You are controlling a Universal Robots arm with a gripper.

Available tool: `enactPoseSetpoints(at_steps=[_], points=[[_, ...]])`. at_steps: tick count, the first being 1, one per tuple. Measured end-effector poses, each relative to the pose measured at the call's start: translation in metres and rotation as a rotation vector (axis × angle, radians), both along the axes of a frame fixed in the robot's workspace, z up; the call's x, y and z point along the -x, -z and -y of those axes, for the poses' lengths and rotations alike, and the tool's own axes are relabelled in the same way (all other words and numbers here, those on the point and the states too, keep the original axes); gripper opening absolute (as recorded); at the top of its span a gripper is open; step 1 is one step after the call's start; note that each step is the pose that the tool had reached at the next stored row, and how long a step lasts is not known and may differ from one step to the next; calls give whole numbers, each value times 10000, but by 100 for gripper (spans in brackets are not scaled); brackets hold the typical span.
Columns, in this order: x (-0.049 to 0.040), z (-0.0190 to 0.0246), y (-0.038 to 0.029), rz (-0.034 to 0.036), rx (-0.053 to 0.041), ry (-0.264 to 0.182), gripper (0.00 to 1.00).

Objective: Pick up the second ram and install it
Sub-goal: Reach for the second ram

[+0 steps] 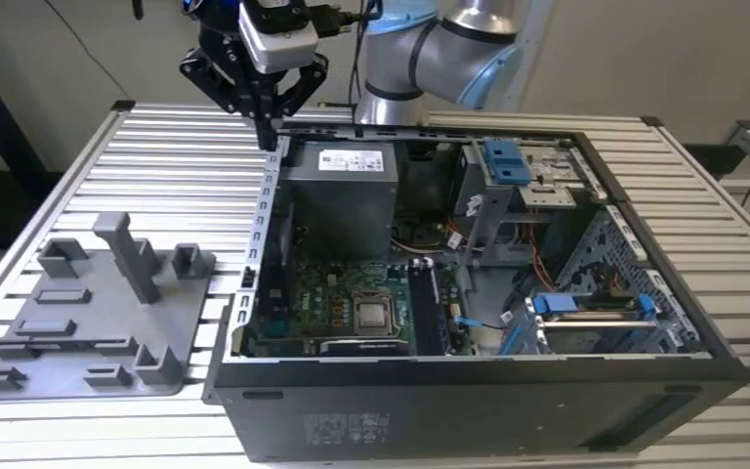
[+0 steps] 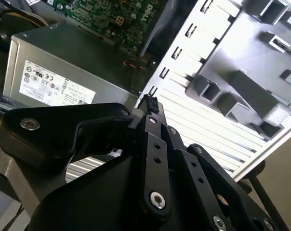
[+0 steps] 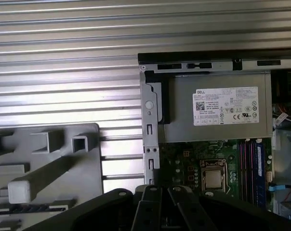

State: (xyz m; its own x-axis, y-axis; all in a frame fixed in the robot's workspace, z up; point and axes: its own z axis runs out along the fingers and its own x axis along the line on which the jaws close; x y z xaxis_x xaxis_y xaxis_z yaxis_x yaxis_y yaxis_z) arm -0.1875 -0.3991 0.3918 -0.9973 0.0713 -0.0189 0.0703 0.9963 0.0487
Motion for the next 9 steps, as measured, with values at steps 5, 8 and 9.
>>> enactPoseSetpoints(at_steps=[5, 8, 9], points=[[137, 0, 2, 1, -1, -1, 11], [204, 0, 2, -1, -1, 0, 11], [222, 0, 3, -2, 0, -1, 11]])
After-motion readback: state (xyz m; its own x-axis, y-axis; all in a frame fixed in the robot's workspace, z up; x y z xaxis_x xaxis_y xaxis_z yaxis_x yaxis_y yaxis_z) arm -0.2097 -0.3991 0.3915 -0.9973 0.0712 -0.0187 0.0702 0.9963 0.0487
